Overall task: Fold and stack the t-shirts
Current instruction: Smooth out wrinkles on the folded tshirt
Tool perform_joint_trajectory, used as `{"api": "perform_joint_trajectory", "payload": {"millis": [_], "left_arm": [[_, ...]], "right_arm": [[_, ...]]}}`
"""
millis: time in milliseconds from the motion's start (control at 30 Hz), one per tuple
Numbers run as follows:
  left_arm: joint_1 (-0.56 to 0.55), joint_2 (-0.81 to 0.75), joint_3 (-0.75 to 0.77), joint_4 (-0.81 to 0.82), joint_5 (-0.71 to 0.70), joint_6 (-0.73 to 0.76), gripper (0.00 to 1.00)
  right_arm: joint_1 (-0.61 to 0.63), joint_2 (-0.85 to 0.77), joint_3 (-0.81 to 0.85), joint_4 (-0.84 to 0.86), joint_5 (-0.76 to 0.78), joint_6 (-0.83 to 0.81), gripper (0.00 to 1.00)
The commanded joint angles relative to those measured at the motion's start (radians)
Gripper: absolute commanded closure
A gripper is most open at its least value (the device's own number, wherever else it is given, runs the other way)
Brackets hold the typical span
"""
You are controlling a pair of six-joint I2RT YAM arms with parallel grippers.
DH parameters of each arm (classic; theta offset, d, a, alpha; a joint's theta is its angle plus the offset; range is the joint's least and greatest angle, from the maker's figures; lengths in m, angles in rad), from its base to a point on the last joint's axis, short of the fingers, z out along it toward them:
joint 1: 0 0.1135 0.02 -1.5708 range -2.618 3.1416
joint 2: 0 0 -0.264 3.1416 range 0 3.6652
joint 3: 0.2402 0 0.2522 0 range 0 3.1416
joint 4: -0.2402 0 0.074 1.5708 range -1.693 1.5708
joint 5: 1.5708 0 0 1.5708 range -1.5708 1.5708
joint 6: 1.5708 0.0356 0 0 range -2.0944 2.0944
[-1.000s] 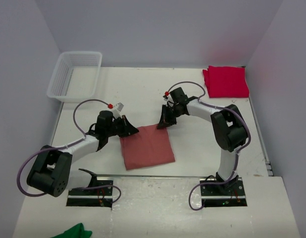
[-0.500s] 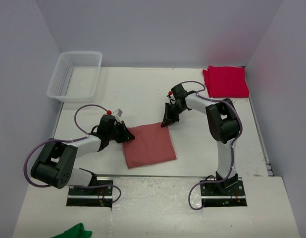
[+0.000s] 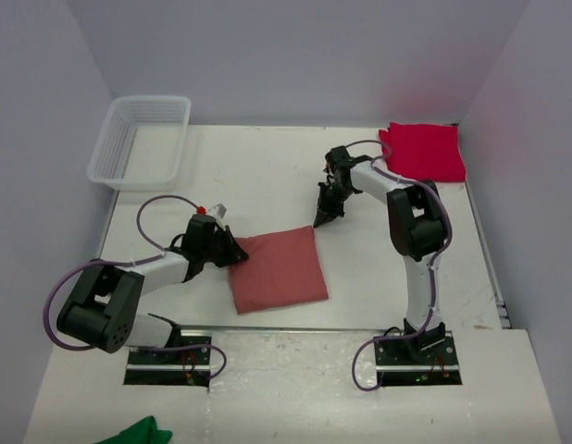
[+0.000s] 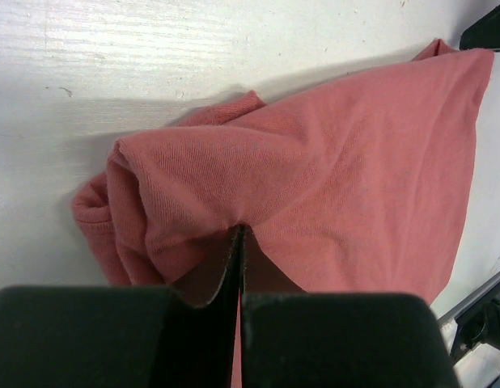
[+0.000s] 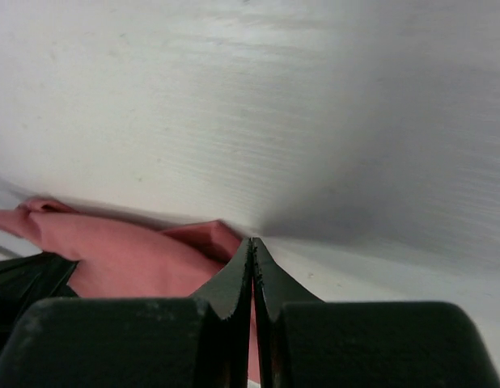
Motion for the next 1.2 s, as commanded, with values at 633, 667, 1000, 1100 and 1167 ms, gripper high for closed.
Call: {"api": "perform_joint_trajectory", "payload": {"millis": [633, 667, 1000, 1100, 1167], "left_arm": [[-0.05, -0.259, 0.223, -0.293, -0.09, 0.022, 0.98], [-0.062, -0.251, 0.226, -0.293, -0.095, 0.016, 0.98], [-0.101, -0.234, 0.203, -0.294, -0.11, -0.007, 0.99], [-0.102, -0.225, 0.182, -0.297, -0.113, -0.01, 0.99], [-0.107, -0.216, 0.169, -0.297, -0.118, -0.02, 0.99]], "right_arm": [[-0.03, -0.63, -0.622, 0.33, -0.194, -0.107, 0.19], [-0.031, -0.628, -0.643, 0.355, -0.203, -0.1, 0.19], [-0.033, -0.554, -0.736, 0.525, -0.206, -0.108, 0.16], [-0.032, -0.522, -0.748, 0.554, -0.217, -0.108, 0.16], [-0.033, -0.511, -0.748, 0.555, -0.215, -0.108, 0.16]]}}
